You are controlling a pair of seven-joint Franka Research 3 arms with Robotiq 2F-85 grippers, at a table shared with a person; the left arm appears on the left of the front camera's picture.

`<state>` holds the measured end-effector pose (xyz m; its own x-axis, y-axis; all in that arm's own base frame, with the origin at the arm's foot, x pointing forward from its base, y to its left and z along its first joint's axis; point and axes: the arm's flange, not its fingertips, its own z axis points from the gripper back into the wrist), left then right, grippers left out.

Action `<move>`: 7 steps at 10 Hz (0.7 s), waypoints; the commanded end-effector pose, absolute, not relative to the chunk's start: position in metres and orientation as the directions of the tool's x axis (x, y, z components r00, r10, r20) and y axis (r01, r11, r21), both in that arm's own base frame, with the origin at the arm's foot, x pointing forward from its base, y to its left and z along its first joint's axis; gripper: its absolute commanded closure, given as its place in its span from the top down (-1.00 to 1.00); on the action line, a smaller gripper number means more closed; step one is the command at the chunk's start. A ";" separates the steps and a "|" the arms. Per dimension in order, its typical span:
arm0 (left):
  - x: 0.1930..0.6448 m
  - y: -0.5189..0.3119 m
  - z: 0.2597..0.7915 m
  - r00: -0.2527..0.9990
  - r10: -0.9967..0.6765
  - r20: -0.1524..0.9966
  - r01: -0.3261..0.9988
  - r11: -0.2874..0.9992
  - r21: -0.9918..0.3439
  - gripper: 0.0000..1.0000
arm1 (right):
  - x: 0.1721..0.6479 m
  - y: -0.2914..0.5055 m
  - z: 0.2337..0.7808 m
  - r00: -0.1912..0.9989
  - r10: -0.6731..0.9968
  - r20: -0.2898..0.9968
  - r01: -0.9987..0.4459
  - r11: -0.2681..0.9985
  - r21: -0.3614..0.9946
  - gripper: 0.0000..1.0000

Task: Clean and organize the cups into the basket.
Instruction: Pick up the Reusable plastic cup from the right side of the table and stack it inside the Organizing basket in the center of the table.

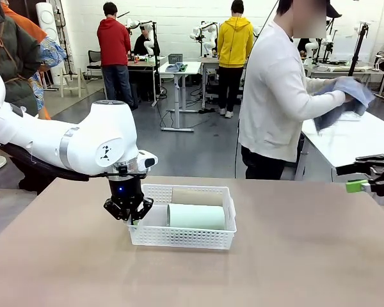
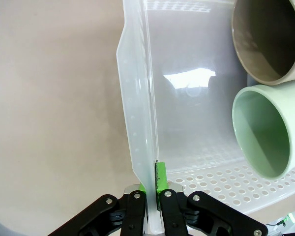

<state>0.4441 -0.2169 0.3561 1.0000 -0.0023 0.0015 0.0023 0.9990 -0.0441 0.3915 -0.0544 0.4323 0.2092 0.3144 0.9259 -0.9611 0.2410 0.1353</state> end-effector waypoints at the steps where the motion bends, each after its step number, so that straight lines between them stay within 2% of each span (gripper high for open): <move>1: 0.444 -0.218 0.359 1.000 -0.002 0.009 0.003 0.999 -0.047 -1.00 | 0.378 -0.059 0.426 0.198 0.250 0.948 -0.951 0.282 0.125 1.00; 3: 0.444 -0.218 0.359 1.000 -0.002 0.009 0.003 0.999 -0.047 -1.00 | 0.380 -0.069 0.420 0.216 0.279 0.935 -0.929 0.354 0.109 1.00; 4: 0.444 -0.218 0.359 1.000 -0.002 0.009 0.003 0.999 -0.047 -1.00 | 0.382 -0.068 0.428 0.224 0.283 0.932 -0.948 0.286 0.141 1.00; 7: 0.444 -0.218 0.359 1.000 -0.002 0.009 0.003 0.999 -0.047 -1.00 | 0.382 -0.068 0.428 0.224 0.283 0.932 -0.948 0.286 0.141 1.00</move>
<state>0.4441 -0.2170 0.3561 1.0000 -0.0024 0.0015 0.0024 0.9990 -0.0441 0.3810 -0.0696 0.4268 0.2289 0.2841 0.9311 -0.9449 0.2949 0.1423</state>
